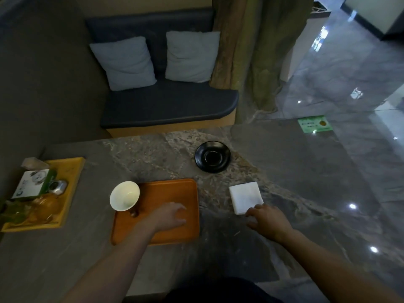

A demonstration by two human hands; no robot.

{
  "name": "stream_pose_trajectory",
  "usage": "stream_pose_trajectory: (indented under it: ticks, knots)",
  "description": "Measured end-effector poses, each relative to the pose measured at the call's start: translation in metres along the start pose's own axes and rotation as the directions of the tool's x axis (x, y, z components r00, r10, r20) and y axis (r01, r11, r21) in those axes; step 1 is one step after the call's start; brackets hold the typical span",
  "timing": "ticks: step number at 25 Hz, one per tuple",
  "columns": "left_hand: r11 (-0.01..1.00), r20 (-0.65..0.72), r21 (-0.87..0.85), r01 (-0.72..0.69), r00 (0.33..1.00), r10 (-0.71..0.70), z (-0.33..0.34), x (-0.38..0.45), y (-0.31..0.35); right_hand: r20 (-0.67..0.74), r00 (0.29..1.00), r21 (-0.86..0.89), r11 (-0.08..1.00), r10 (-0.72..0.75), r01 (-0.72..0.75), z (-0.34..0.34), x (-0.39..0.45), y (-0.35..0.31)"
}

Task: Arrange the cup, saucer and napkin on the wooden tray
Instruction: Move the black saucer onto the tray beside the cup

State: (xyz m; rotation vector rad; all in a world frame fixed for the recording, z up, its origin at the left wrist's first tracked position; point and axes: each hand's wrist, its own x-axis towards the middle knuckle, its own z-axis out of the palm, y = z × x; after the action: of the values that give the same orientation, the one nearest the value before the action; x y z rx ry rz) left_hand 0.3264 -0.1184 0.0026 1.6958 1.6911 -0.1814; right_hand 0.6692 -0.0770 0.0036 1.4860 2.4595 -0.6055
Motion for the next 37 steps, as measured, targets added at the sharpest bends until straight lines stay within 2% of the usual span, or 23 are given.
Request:
stream_pose_trajectory:
  ticks: [9,12,16,21,25,33,37]
  knots:
    - [0.989,0.107,0.092,0.113,0.987,-0.123,-0.063,0.071,-0.02,0.108,0.987,0.019,0.993,0.116,-0.118,-0.036,0.082,0.027]
    - [0.986,0.098,0.152,0.075,0.991,-0.091,-0.086,0.101,-0.024,0.093,0.987,-0.03,0.991,0.131,-0.128,-0.052,0.114,0.032]
    - [0.984,0.16,0.177,0.007,0.986,-0.035,-0.108,0.147,-0.018,0.086,0.989,-0.09,0.99,0.117,-0.11,-0.065,0.154,0.035]
    - [0.923,0.153,0.377,-0.083,0.988,0.026,-0.132,0.192,0.001,0.108,0.984,-0.071,0.989,0.139,-0.132,-0.071,0.2,0.03]
    - [0.957,0.066,0.286,-0.054,0.997,0.037,-0.126,0.214,0.006,0.17,0.973,0.03,0.986,0.157,-0.164,-0.064,0.226,0.03]
    - [0.968,-0.004,0.245,-0.053,0.998,0.055,-0.085,0.22,-0.001,0.159,0.982,0.114,0.986,0.099,-0.118,-0.037,0.233,0.02]
    - [0.978,-0.062,0.207,-0.027,0.997,0.041,-0.064,0.219,-0.011,0.106,0.985,0.134,0.979,0.138,-0.152,-0.025,0.229,0.016]
